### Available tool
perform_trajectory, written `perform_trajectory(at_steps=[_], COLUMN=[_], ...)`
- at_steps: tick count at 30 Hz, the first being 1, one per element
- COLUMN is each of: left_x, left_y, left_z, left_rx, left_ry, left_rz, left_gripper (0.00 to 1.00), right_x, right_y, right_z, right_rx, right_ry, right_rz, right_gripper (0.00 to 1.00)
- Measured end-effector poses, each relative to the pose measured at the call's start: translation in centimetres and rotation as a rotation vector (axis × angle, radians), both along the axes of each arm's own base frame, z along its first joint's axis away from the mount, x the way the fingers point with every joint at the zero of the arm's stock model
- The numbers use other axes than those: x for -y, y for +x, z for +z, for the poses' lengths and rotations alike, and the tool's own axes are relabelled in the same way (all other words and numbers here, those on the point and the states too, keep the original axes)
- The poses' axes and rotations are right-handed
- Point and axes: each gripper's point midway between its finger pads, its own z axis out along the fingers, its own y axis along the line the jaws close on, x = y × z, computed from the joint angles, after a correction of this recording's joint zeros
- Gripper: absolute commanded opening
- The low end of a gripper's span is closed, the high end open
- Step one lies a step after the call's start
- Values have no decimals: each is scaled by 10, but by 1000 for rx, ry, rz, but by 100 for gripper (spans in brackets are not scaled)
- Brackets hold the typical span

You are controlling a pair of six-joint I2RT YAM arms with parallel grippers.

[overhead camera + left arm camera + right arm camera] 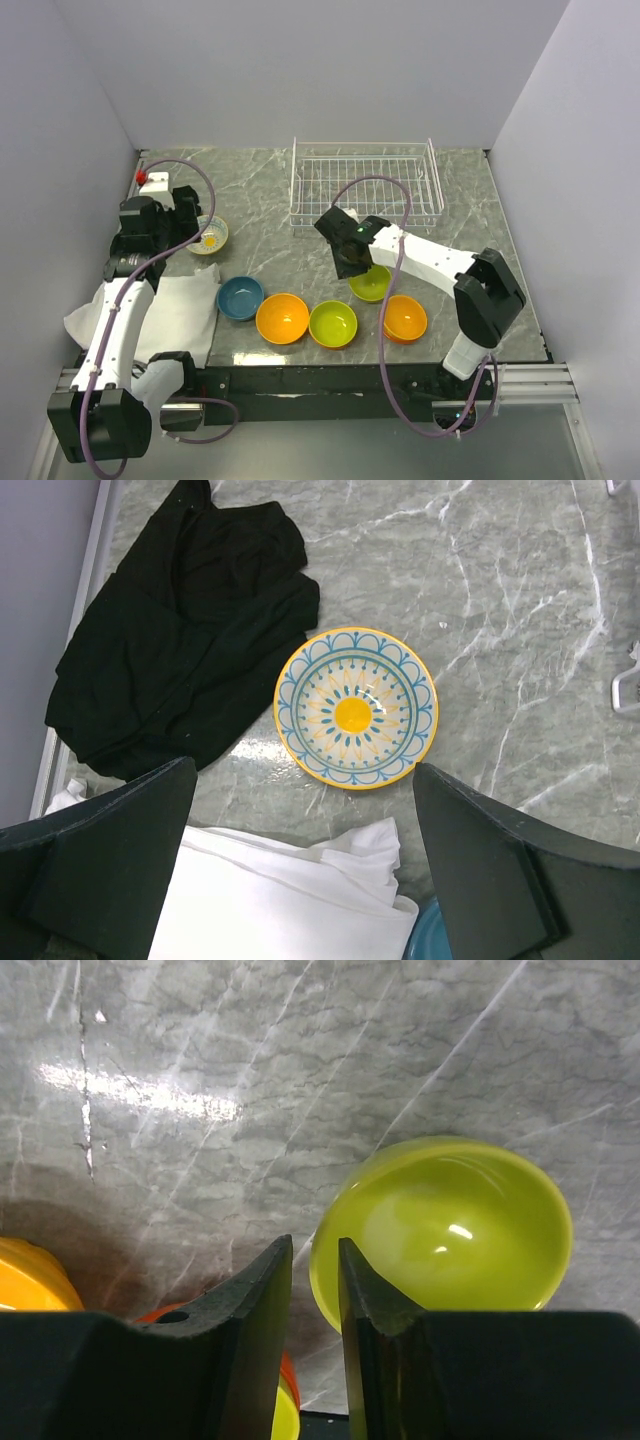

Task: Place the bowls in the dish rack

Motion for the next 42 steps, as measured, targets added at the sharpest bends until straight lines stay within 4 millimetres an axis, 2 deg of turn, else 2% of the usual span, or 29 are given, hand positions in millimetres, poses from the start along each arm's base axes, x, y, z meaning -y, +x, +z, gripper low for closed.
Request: perform_trajectory(at_steps=[6, 18, 24, 27, 28, 32, 35, 38, 42], left_x=[-1, -1, -1, 0, 1, 8, 19, 32, 60], left_y=[1, 3, 5, 6, 8, 23, 36, 52, 74], left_z=[4, 4, 0, 0, 2, 25, 47, 66, 84], left_rx=[17, 19, 5, -1, -3, 22, 53, 82, 113], left_ry=[3, 6, 12, 21, 25, 37, 34, 26, 1], left_rz=[2, 1, -9, -25, -36, -102, -180, -262, -409], left_gripper=[97, 97, 97, 97, 97, 97, 97, 97, 97], right_x=[-1, -2, -4, -14, -21, -56, -69, -66, -48], right_y=[-2, -8, -17, -22, -23, -23, -18, 2, 52], right_z=[-12, -16, -3, 22, 36, 108, 160, 191, 217], right_rx=[-29, -37, -29, -6, 13, 135, 246, 311, 392], right_ry=[-20, -36, -37, 3, 29, 192, 301, 407, 533], right_rz=[4, 10, 67, 133, 170, 324, 401, 428, 419], right_gripper=[35, 1, 0, 0, 0, 0, 0, 0, 0])
